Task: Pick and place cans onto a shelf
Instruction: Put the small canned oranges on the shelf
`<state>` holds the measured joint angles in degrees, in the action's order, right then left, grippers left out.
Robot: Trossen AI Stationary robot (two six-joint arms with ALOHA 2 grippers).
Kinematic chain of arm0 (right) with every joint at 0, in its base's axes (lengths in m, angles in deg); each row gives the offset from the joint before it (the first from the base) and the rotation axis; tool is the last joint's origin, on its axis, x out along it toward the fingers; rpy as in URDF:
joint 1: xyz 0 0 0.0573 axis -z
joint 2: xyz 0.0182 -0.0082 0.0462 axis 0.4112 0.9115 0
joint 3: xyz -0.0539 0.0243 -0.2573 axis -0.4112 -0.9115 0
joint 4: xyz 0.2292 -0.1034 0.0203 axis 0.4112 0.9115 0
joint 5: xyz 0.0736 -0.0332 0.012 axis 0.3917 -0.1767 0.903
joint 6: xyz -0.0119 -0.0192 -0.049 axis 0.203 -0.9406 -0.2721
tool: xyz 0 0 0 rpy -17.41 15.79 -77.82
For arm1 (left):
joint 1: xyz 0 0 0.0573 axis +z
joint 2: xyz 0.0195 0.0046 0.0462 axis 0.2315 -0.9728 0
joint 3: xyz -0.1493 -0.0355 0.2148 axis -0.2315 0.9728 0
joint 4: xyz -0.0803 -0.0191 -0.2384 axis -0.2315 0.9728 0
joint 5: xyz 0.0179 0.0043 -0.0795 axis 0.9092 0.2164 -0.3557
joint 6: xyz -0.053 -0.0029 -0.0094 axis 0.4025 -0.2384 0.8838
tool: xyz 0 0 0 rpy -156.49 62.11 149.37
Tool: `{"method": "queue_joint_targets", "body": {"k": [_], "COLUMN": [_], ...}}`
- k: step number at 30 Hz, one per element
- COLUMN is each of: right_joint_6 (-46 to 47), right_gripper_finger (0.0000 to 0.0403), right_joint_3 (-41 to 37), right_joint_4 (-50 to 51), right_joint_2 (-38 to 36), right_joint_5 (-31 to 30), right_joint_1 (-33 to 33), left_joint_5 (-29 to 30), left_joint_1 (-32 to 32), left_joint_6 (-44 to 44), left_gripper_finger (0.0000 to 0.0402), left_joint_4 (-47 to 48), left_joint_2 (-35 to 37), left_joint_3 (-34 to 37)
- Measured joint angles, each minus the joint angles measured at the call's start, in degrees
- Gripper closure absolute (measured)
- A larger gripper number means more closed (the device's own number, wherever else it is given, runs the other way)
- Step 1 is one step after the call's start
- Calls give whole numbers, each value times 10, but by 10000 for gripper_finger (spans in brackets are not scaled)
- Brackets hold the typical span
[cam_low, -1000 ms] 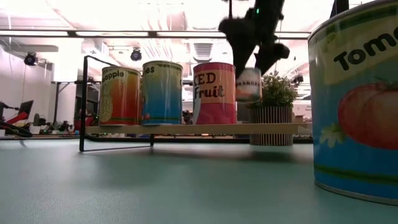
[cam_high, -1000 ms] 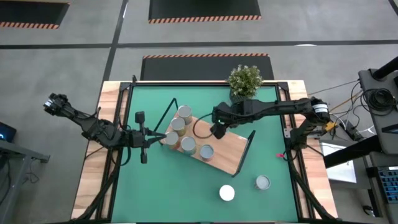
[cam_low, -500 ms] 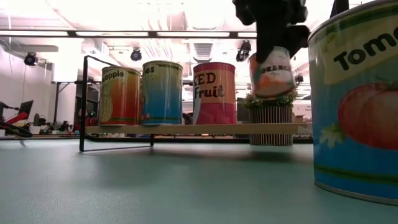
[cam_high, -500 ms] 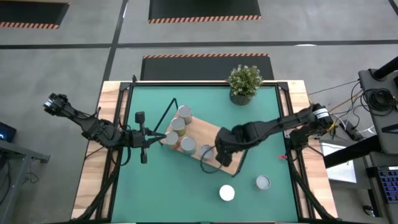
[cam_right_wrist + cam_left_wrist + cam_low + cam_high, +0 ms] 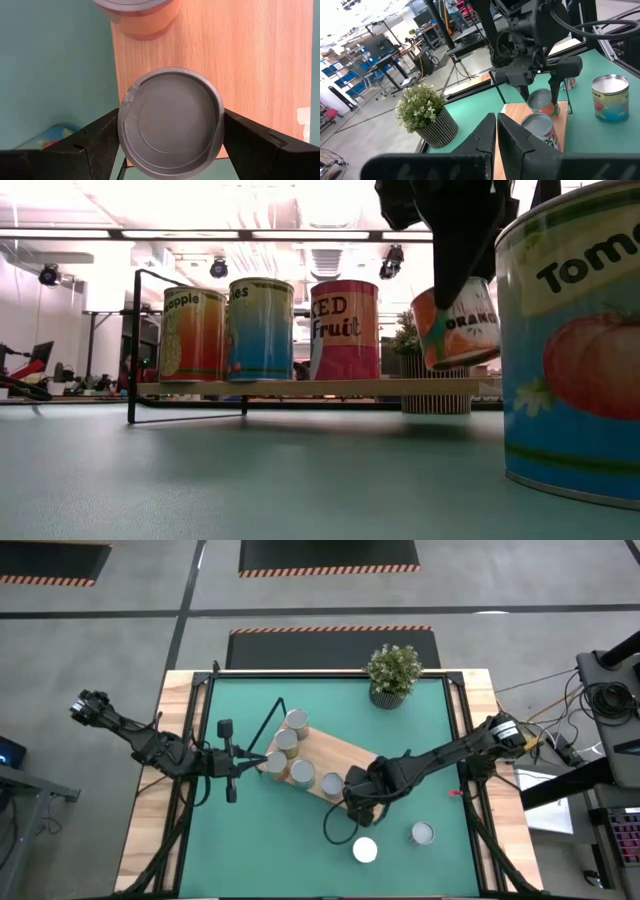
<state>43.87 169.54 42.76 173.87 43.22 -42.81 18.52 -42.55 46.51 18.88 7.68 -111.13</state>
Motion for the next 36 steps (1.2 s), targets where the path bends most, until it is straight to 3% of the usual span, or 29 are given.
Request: {"method": "queue_joint_targets", "body": {"k": [18,36], "right_joint_6": [30,37], "right_gripper_finger": [107,81], "right_joint_3": [0,0], "right_joint_4": [-10,-11], "right_joint_2": [8,8], "right_joint_5": [5,16], "right_joint_1": [0,0], "left_joint_5": [0,-7], "left_joint_1": [0,0], "left_joint_6": [0,22], "left_gripper_finger": [402,402], "left_joint_4": [0,-9], "left_joint_2": [0,0], "left_joint_3": [0,0]}}
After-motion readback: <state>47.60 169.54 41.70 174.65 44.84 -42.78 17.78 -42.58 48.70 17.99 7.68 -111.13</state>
